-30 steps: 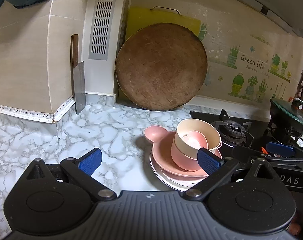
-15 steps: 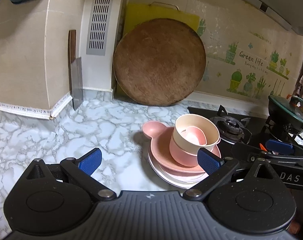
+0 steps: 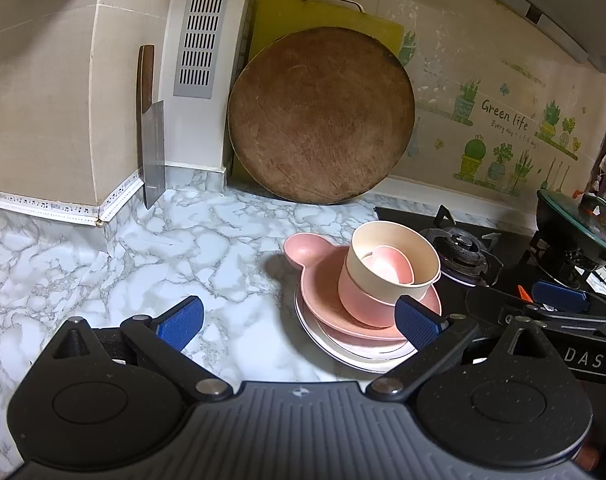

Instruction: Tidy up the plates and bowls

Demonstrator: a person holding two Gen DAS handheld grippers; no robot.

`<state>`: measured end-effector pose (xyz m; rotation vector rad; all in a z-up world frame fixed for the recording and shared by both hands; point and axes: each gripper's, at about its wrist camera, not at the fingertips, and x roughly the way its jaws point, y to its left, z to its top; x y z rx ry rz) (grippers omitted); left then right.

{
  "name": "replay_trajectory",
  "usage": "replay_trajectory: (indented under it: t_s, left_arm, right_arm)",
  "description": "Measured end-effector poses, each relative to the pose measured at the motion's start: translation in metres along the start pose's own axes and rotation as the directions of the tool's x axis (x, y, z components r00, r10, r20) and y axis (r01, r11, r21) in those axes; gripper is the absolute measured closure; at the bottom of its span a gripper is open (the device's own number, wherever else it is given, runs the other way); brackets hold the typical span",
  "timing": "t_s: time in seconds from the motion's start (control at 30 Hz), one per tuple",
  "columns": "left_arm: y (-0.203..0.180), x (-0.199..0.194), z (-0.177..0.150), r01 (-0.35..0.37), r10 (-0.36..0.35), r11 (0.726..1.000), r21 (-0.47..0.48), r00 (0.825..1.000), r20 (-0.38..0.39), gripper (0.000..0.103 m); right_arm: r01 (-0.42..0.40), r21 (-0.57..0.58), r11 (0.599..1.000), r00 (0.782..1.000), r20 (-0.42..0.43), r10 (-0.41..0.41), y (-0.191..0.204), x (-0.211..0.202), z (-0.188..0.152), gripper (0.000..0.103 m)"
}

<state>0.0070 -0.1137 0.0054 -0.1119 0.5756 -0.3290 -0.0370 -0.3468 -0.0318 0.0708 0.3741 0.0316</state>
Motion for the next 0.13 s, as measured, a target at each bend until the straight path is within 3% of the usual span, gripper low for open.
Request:
replay_trajectory:
  t_s: [0.13]
  left_arm:
    - [0.0020,0.0006,0.0015,-0.011,0.011,1.000,0.002,1.000,0.002,0.001]
  right_arm:
    - [-0.005,-0.006,1.000,1.000,-0.004,0.005,0.0018,0.0019,0.0001,0.000]
